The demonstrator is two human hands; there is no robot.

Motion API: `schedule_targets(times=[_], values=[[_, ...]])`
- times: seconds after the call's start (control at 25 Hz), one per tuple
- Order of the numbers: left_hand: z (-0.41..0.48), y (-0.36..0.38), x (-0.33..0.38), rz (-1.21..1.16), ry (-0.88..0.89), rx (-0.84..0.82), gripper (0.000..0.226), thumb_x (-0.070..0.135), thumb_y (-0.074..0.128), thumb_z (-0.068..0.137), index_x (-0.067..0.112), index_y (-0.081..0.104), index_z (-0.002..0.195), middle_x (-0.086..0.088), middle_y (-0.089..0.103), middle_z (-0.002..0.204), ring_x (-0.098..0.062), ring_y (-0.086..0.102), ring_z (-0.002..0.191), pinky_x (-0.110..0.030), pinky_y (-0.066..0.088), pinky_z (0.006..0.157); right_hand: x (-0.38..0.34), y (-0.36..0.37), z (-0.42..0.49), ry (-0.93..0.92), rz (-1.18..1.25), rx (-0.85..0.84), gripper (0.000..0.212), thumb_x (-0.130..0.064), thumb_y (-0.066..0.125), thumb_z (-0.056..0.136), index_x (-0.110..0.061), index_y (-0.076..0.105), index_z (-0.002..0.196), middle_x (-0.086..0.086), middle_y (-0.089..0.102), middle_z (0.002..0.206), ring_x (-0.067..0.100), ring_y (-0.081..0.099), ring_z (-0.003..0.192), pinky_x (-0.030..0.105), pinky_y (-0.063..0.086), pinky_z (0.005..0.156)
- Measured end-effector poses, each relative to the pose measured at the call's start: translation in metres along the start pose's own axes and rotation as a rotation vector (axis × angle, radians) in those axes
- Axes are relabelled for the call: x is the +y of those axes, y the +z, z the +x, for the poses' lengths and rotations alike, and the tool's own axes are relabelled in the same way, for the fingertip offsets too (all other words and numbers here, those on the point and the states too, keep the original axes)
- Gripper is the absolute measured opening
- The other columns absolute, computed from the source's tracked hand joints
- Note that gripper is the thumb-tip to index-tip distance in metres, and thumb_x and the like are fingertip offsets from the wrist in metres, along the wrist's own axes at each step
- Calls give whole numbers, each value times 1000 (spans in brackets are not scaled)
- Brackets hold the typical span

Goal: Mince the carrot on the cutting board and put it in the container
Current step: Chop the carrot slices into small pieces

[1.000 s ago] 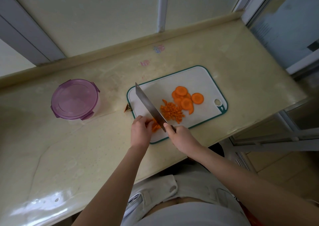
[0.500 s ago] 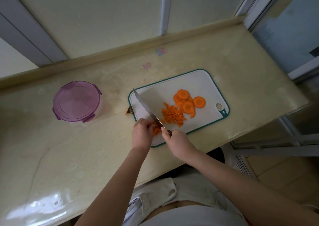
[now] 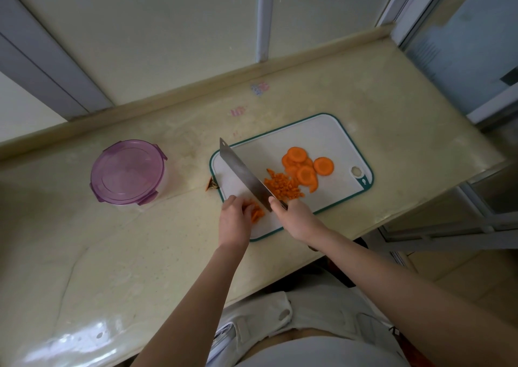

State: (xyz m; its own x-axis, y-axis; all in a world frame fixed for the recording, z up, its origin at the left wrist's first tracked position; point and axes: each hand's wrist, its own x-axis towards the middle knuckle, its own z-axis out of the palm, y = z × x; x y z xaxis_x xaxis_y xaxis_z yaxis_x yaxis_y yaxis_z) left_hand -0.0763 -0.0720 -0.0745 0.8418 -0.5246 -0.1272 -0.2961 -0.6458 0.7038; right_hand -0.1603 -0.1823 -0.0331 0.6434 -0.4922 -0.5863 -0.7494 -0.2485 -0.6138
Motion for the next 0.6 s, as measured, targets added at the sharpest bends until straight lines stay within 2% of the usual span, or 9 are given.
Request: schedule_targets(times=[0.24, 0.44, 0.6], values=[[0, 0, -4, 34, 16, -23, 19, 11, 49, 95, 0, 62, 87, -5, 48, 82, -18, 45, 76, -15, 29, 65, 0, 0, 0, -6, 55, 49, 52, -49, 40, 97, -15, 33, 58, 2, 40, 55, 18, 43, 54, 30, 34, 57], [-7, -5, -9, 80, 86, -7, 17, 15, 56, 92, 5, 66, 102, -8, 60, 92, -22, 50, 90, -28, 41, 80, 1, -1, -14, 3, 8, 15, 55, -51, 39, 96, -13, 33, 56, 1, 38, 54, 17, 40, 49, 26, 30, 49], [-8, -3, -12, 32, 63, 3, 15, 9, 63, 86, 4, 70, 98, -9, 63, 92, -22, 51, 91, -21, 38, 78, 2, 1, -21, 2, 13, -23, 56, -50, 40, 96, -13, 32, 54, -1, 34, 50, 14, 35, 43, 24, 28, 45]])
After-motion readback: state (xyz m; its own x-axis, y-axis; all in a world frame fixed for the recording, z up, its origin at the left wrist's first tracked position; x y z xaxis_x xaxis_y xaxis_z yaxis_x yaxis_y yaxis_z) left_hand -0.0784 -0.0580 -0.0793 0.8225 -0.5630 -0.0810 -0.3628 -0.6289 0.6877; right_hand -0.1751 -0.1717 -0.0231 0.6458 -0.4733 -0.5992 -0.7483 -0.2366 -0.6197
